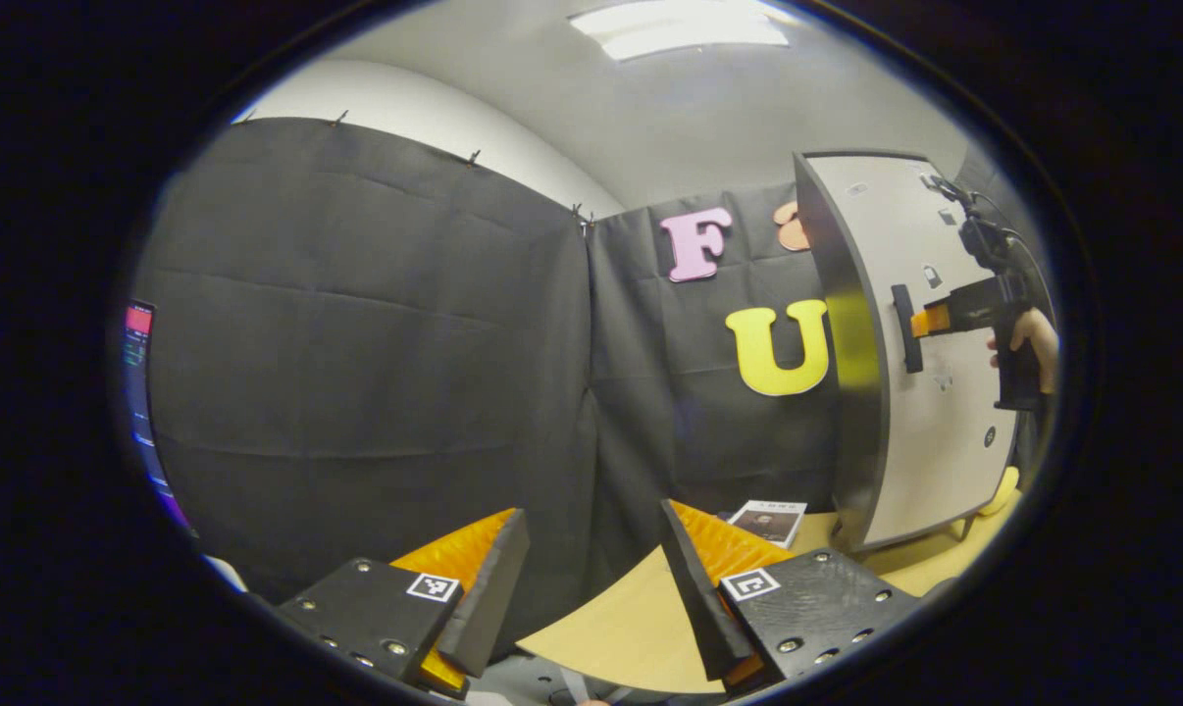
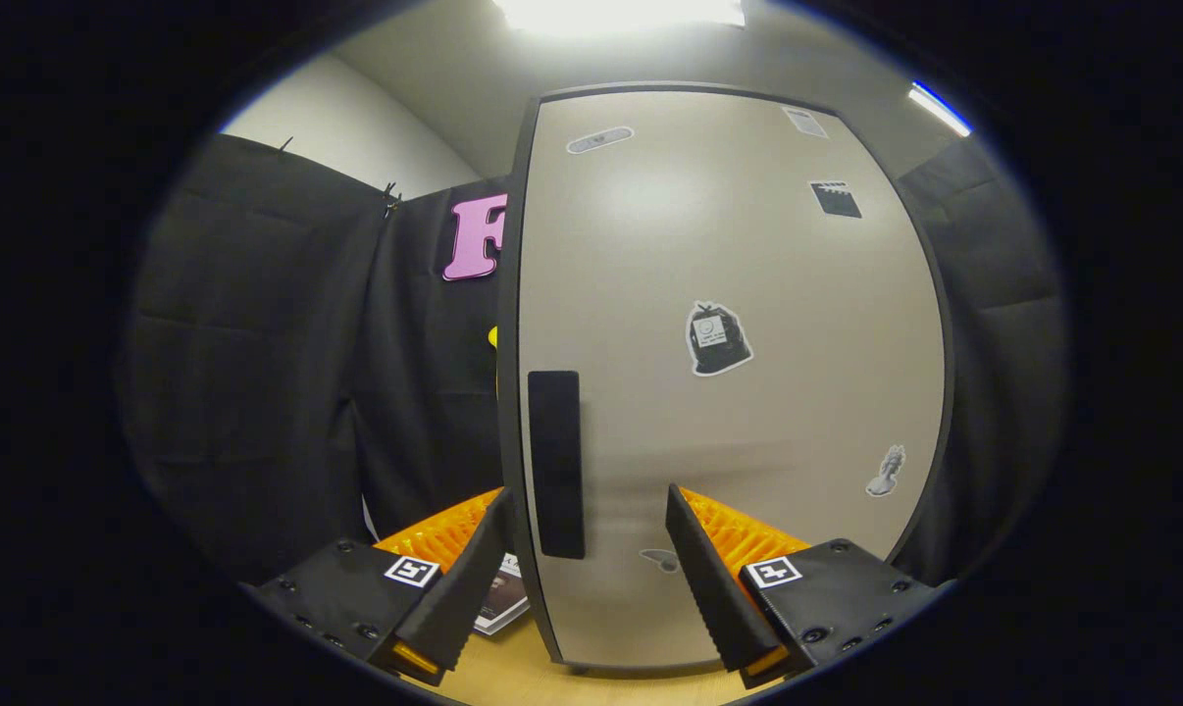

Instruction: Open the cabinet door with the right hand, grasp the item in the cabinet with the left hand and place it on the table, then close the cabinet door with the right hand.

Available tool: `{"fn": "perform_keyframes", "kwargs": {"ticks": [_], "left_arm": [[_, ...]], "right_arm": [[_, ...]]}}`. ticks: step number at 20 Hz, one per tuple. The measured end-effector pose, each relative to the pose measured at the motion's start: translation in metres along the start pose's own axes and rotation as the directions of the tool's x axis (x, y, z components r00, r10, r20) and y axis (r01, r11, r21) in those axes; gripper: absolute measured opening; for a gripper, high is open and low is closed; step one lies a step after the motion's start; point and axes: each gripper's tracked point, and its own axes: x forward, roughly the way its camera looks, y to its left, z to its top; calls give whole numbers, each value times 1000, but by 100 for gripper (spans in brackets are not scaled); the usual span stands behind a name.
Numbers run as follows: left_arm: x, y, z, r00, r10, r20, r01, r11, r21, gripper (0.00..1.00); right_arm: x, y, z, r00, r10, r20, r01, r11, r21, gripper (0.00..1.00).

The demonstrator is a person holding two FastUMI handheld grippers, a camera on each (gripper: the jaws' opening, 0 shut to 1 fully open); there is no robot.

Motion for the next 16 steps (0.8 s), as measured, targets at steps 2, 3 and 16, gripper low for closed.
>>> {"fn": "perform_keyframes", "kwargs": {"ticks": [2,3,16], "left_arm": [[1,6,-4,1000,9,-5,-9,1000,-5,82],[0,10,-6,1000,13,-7,-13,1000,-5,82],[4,34,-19,1000,20,-22,-20,1000,11,81]], "right_arm": [[9,4,3,1000,-9,-3,9,1000,-5,96],[14,7,2,1000,-13,-12,13,1000,-8,96],[47,15,-6,994,-41,-100,46,998,50,40]]}}
